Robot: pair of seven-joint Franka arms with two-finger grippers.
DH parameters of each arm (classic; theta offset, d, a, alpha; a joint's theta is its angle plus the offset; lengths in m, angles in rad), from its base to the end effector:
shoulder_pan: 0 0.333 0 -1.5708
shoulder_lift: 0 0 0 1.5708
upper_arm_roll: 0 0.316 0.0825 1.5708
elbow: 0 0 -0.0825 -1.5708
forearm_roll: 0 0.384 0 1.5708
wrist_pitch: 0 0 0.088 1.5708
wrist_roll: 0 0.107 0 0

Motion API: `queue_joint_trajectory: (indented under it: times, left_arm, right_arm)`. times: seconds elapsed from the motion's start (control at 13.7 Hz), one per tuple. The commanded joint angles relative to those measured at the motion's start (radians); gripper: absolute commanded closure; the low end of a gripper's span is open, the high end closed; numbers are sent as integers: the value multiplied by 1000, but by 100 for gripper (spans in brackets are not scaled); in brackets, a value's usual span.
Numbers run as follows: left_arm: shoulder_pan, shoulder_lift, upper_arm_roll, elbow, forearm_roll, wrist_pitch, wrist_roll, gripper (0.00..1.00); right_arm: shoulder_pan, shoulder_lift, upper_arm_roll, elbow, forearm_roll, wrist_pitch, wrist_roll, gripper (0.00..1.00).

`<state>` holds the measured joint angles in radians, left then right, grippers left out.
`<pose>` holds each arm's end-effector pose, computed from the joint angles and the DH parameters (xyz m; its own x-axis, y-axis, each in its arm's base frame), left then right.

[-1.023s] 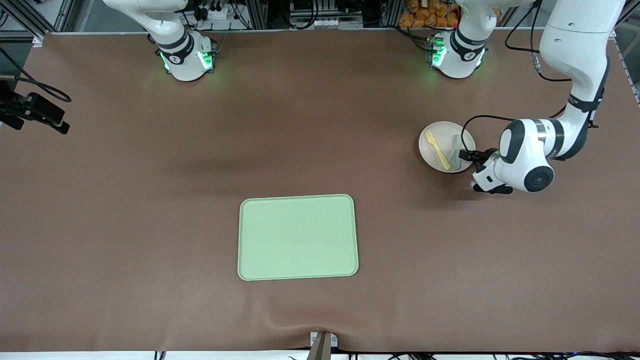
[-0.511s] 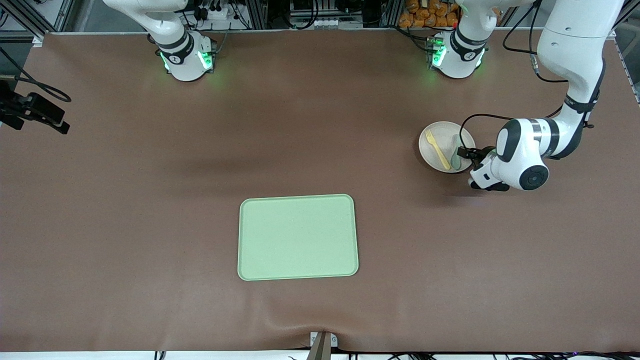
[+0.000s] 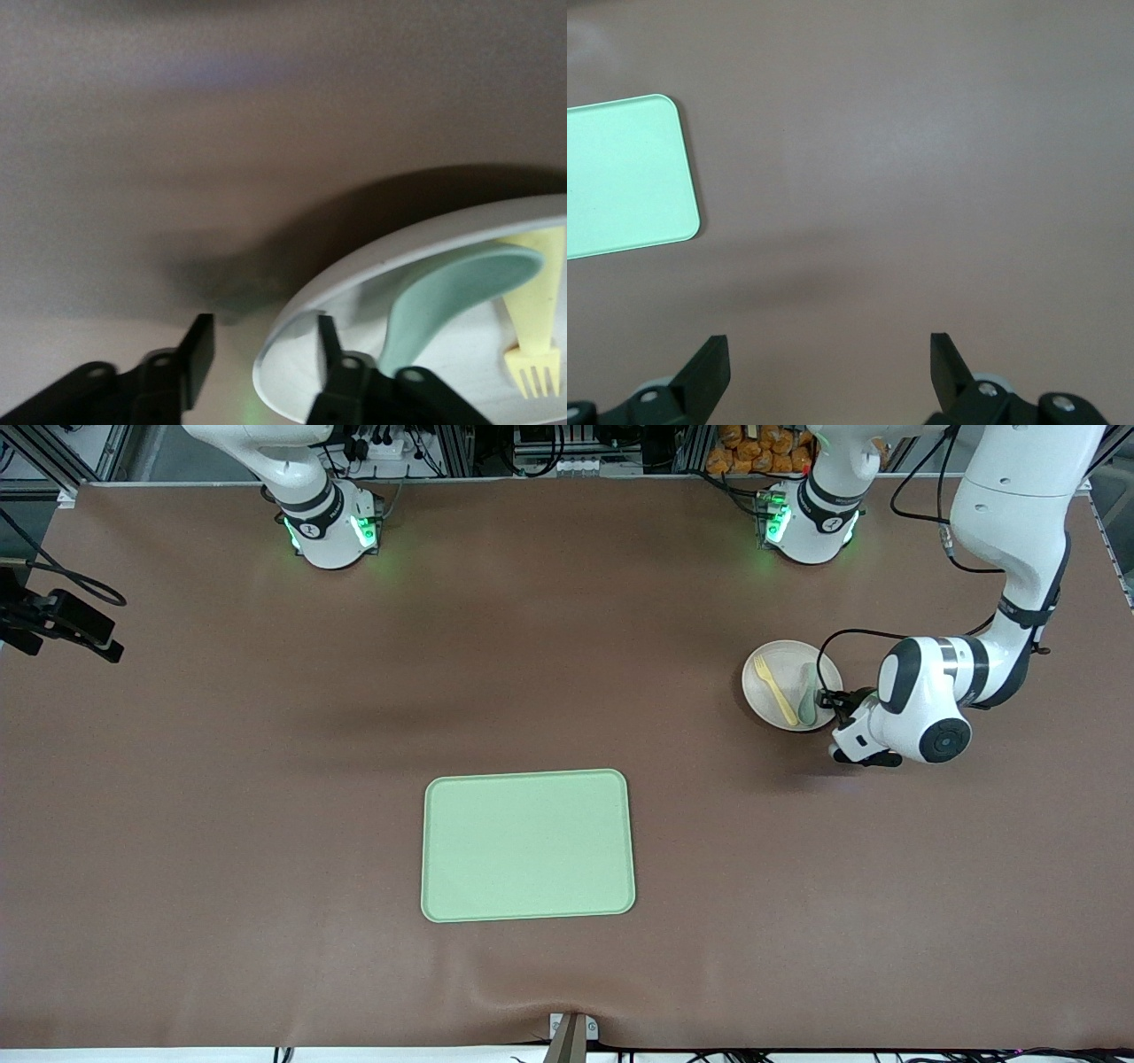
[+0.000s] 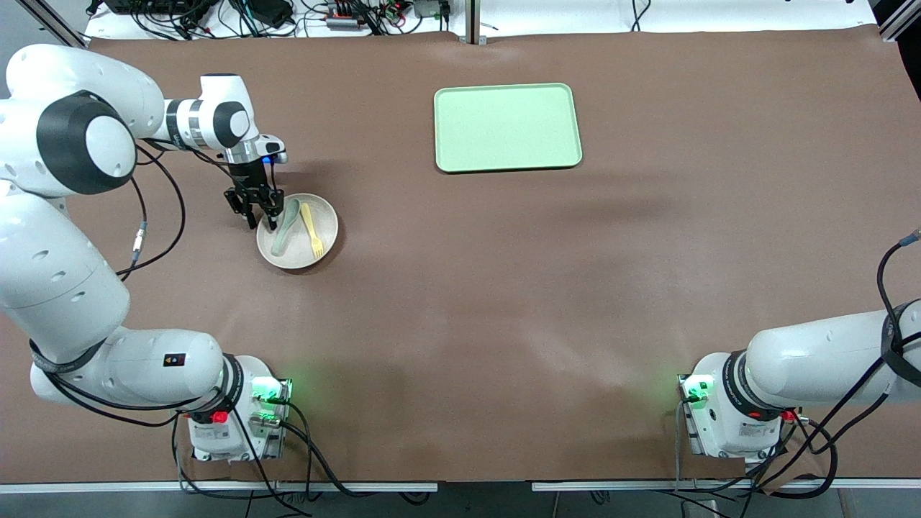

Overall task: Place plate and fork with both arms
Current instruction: 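Grasp the plate rim with the left gripper and lift it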

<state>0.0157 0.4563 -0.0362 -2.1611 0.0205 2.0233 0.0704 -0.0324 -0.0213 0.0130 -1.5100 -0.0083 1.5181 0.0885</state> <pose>0.4899 -0.0099 0.1514 0.8238 -0.1020 -0.5576 -0.0927 -0.9947 0.0450 0.5427 -0.0114 0.6600 0.9937 -0.1081 0.0300 -0.1083 -0.9941 0.0059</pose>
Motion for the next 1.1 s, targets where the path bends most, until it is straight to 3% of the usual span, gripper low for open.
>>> queue_joint_trajectory:
  times: [0.0,0.44,0.88,1.02]
  left_arm:
    - [6,-8,-7,3,22,5,-15,100]
    - [9,-74,-10,55,7,-52,5,100]
    - [-20,-51,-11,312,-190,-115,-49,100]
    - [-69,-1,-13,424,-247,-132,-112,100]
  right_arm:
    - [-12,9,5,22,16,-10,-1,0]
    - [-11,9,5,22,16,-9,-1,0]
    - [-9,9,5,22,16,-10,0,0]
    - [-11,9,4,20,16,-12,0,0]
